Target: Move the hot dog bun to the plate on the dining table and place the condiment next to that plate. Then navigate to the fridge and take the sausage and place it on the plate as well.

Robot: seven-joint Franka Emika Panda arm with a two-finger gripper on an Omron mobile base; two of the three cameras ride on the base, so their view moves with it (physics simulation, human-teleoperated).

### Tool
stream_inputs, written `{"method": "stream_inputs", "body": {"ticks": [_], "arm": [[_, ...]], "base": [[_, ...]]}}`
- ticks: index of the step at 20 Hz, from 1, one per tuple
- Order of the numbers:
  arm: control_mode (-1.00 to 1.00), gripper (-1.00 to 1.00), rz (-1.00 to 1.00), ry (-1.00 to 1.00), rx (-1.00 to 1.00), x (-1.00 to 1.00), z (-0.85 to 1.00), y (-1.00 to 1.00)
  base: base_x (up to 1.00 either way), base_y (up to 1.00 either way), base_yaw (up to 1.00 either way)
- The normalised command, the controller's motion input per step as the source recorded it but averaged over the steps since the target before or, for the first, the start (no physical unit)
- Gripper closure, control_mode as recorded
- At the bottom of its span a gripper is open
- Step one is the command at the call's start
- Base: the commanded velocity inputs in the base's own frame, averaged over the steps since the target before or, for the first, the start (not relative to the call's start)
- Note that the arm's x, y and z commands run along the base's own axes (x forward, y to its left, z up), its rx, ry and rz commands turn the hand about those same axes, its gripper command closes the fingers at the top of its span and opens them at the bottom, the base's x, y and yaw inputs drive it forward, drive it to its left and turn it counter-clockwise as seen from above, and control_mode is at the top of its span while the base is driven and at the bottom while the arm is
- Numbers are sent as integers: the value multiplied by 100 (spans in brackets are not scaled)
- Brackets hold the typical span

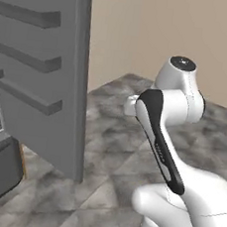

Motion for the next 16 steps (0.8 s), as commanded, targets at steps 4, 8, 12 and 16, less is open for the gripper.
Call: {"method": "stream_inputs", "body": {"ticks": [4, 8, 12, 16], "arm": [[100, 100, 0, 0, 0, 0, 0, 0], [100, 100, 0, 0, 0, 0, 0, 0], [100, 100, 0, 0, 0, 0, 0, 0], [100, 100, 0, 0, 0, 0, 0, 0]], "base": [[20, -91, -78], [42, -95, -70], [76, -75, -63], [99, -57, -57]]}}
